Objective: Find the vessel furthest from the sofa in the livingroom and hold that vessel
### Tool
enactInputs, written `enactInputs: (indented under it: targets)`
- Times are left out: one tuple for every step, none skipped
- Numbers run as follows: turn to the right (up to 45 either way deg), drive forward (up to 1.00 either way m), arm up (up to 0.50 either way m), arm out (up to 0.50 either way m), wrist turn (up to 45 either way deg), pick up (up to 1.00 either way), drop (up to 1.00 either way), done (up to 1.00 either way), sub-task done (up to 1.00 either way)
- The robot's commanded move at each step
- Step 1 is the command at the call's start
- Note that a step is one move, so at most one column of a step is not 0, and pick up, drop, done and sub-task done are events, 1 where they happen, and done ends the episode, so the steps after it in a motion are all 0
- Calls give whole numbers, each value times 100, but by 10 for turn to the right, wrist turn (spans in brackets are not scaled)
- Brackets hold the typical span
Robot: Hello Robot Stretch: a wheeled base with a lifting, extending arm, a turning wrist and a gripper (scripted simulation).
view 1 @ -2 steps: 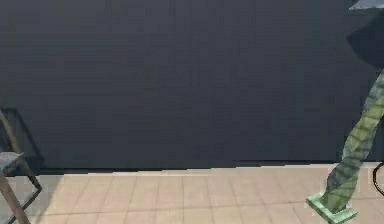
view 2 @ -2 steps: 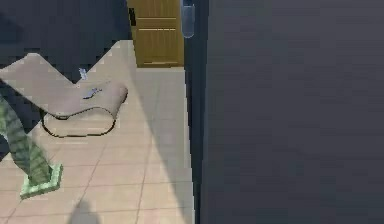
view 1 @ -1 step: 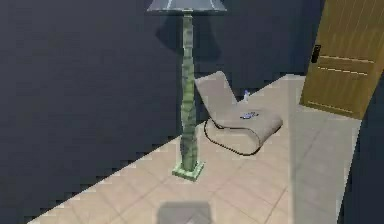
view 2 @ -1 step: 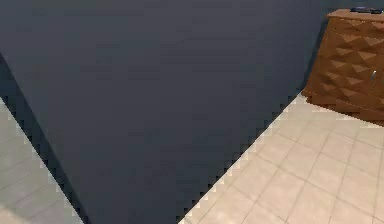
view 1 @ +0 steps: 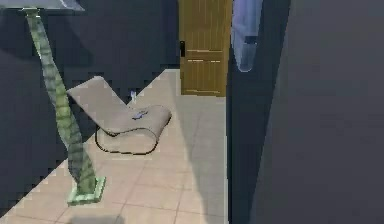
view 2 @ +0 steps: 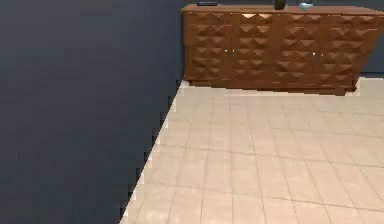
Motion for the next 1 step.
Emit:
enactInputs:
  targets:
    - [0, 100, 0, 0, 0, 0, 0, 0, 0]
